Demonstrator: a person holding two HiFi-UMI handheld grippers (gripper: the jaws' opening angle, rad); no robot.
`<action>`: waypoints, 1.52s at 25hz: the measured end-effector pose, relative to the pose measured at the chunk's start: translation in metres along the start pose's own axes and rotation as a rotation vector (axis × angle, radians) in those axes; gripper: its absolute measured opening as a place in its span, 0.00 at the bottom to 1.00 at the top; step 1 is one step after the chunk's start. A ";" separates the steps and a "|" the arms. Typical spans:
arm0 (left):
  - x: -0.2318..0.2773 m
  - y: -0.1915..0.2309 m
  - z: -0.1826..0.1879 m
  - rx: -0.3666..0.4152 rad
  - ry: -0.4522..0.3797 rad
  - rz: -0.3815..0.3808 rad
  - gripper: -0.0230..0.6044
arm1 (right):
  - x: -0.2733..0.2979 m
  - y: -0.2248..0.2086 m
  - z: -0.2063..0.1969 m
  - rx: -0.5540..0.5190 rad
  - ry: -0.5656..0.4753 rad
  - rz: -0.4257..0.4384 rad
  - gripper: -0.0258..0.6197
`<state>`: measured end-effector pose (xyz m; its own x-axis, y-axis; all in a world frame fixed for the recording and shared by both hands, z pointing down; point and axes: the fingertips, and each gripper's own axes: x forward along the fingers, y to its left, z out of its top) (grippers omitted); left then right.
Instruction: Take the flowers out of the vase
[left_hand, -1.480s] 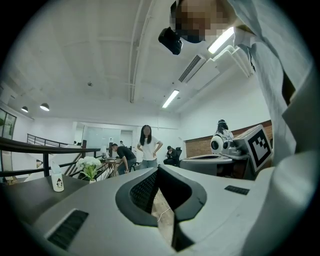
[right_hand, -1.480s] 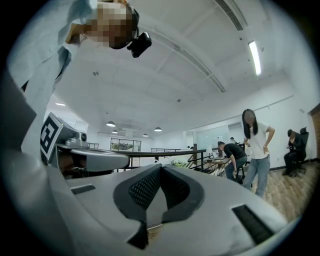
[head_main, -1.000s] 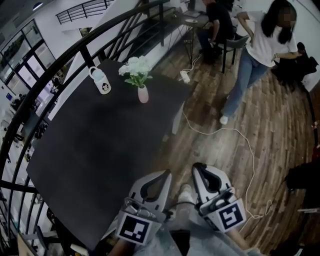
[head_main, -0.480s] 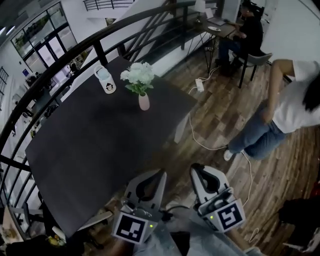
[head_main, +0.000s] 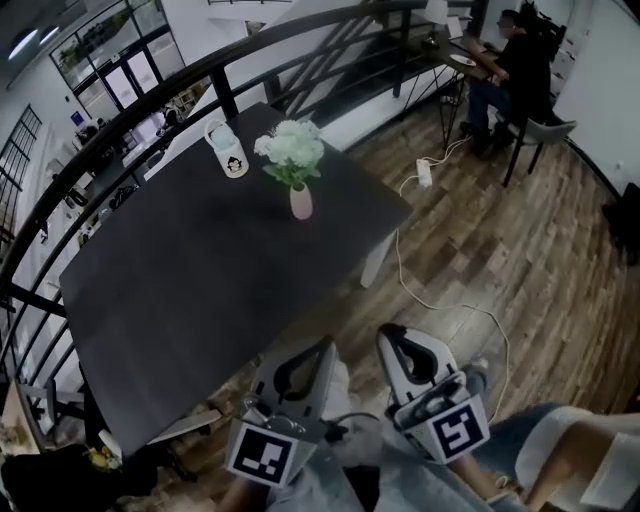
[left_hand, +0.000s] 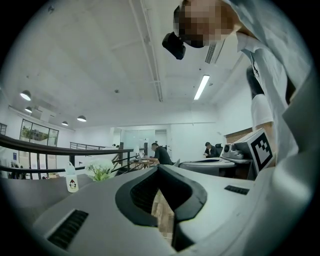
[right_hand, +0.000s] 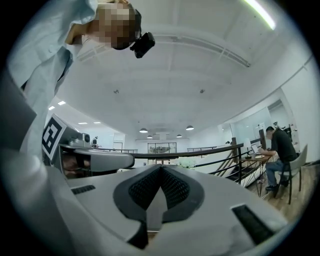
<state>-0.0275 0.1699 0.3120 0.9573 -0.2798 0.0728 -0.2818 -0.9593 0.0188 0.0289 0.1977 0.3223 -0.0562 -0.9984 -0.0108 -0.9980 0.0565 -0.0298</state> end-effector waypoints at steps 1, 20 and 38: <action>0.005 0.002 -0.001 0.005 0.000 -0.001 0.03 | 0.003 -0.003 -0.002 0.001 0.003 0.002 0.04; 0.109 0.118 0.010 0.038 -0.011 0.089 0.03 | 0.137 -0.088 -0.005 -0.036 0.046 0.072 0.04; 0.127 0.199 0.012 0.013 -0.020 0.211 0.03 | 0.241 -0.093 -0.017 -0.067 0.090 0.214 0.04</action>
<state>0.0386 -0.0574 0.3127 0.8782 -0.4752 0.0545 -0.4756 -0.8796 -0.0075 0.1074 -0.0487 0.3394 -0.2660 -0.9607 0.0794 -0.9627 0.2690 0.0296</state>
